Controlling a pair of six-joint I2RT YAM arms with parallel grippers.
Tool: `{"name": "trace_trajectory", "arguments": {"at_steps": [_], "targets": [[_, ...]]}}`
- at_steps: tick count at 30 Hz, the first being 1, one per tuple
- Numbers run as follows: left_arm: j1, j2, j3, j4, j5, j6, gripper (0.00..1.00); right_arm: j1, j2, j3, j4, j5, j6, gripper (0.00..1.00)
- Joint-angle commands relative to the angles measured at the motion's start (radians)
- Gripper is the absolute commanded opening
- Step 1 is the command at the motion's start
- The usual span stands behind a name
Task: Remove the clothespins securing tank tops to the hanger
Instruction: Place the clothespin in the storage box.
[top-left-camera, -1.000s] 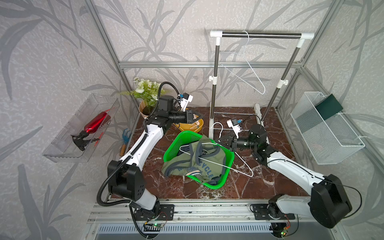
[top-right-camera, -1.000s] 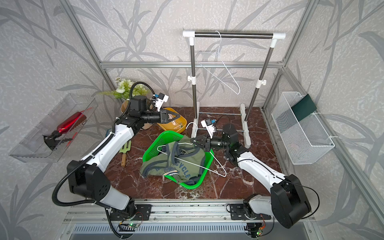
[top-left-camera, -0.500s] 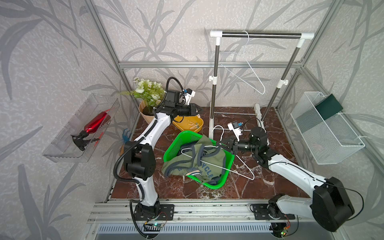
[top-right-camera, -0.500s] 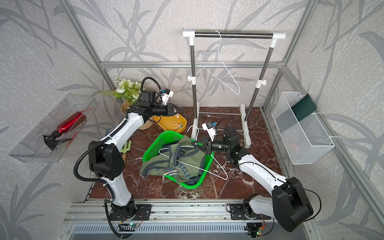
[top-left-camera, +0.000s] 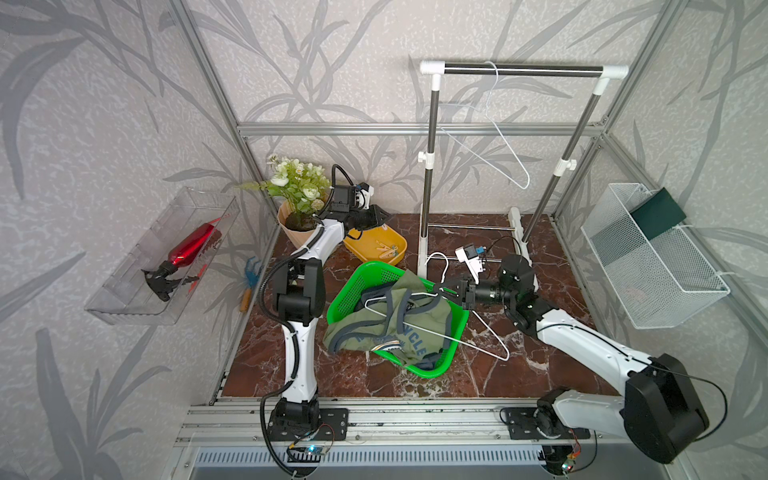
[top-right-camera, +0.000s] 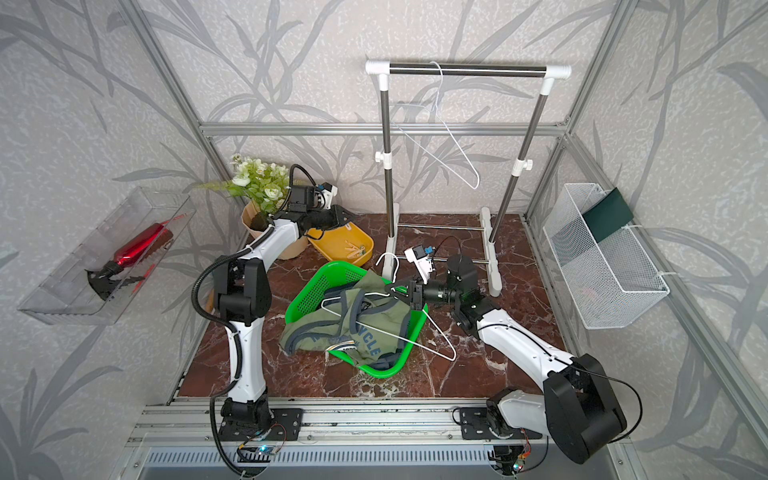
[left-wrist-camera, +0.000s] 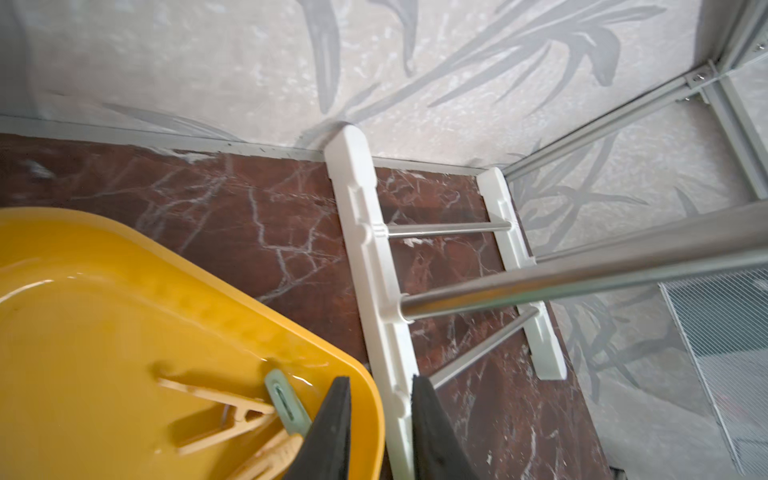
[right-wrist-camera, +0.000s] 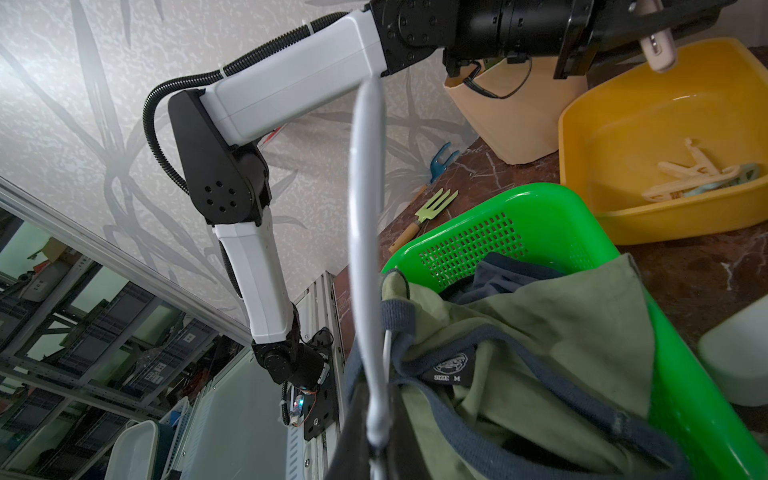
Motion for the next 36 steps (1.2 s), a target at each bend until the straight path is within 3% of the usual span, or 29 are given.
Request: {"name": "trace_trajectory", "arguments": {"at_steps": [1,7,12,13,19,21,27,32,36], "targets": [[-0.013,0.019,0.065,0.019,-0.076,0.015,0.0,-0.009,-0.022,0.026,-0.012,-0.006,-0.023,0.0],[-0.032,0.02,0.024,-0.028,-0.19,0.098,0.0,-0.021,0.001,0.017,0.023,-0.015,0.001,0.0],[-0.003,0.051,-0.039,0.062,-0.204,0.046,0.0,-0.024,-0.012,0.04,-0.05,-0.029,-0.035,0.0],[-0.004,0.066,-0.033,0.062,-0.204,0.041,0.06,-0.026,-0.016,0.045,-0.071,-0.027,-0.047,0.0],[-0.003,0.089,-0.006,0.014,-0.198,-0.004,0.75,-0.034,-0.036,0.049,-0.092,-0.01,-0.056,0.0],[-0.006,0.051,-0.032,0.008,-0.206,-0.013,0.85,-0.035,-0.039,0.05,-0.086,-0.007,-0.052,0.0],[-0.017,-0.158,-0.169,-0.062,-0.368,0.106,0.88,-0.035,-0.054,0.085,-0.145,-0.004,-0.081,0.0],[-0.054,-0.375,-0.288,-0.129,-0.418,0.114,0.88,-0.035,-0.078,0.133,-0.238,0.028,-0.122,0.0],[-0.164,-0.551,-0.262,-0.379,-0.482,0.129,0.87,-0.036,-0.066,0.15,-0.253,0.058,-0.129,0.0]]}}
